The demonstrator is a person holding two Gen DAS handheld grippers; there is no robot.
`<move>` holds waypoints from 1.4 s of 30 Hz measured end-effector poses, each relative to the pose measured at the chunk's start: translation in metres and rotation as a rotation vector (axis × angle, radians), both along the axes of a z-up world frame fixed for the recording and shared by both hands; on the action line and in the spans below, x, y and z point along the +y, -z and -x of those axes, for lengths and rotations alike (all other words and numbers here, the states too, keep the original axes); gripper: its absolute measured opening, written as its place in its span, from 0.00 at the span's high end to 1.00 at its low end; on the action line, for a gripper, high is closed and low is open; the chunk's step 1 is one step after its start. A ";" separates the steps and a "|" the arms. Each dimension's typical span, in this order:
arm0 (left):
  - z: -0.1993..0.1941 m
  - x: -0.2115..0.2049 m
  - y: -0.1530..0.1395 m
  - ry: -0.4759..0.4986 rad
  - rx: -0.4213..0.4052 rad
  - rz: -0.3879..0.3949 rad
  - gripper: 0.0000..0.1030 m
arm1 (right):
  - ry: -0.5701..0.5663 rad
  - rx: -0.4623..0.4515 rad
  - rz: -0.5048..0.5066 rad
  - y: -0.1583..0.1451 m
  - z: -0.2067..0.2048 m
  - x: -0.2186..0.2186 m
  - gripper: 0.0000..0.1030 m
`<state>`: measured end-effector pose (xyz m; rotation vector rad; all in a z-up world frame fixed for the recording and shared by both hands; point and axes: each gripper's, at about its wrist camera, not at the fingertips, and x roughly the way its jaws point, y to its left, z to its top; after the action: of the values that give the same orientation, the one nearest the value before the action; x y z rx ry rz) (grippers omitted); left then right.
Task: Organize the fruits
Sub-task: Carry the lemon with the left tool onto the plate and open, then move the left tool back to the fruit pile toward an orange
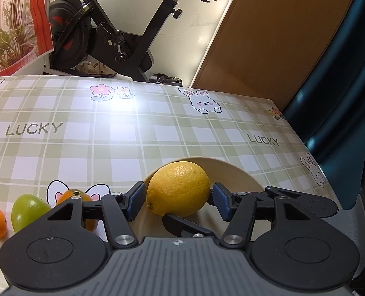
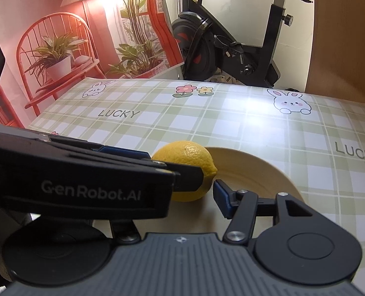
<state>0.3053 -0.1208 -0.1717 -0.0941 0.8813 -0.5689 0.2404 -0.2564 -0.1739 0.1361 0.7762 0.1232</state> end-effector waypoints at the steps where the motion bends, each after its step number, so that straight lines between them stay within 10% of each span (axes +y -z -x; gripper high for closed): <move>1: 0.002 0.002 -0.002 -0.001 -0.002 0.004 0.40 | 0.004 0.003 0.004 0.000 0.002 0.000 0.43; 24: 0.071 0.101 -0.055 -0.094 -0.116 -0.026 0.40 | 0.016 -0.087 -0.013 -0.028 0.077 0.039 0.43; 42: 0.094 0.140 -0.034 -0.026 -0.118 -0.079 0.40 | -0.200 -0.100 0.045 -0.020 0.085 0.115 0.47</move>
<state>0.2112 0.0195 -0.1376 -0.0002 0.7860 -0.5097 0.1556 -0.1418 -0.1535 0.0094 0.6913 0.3000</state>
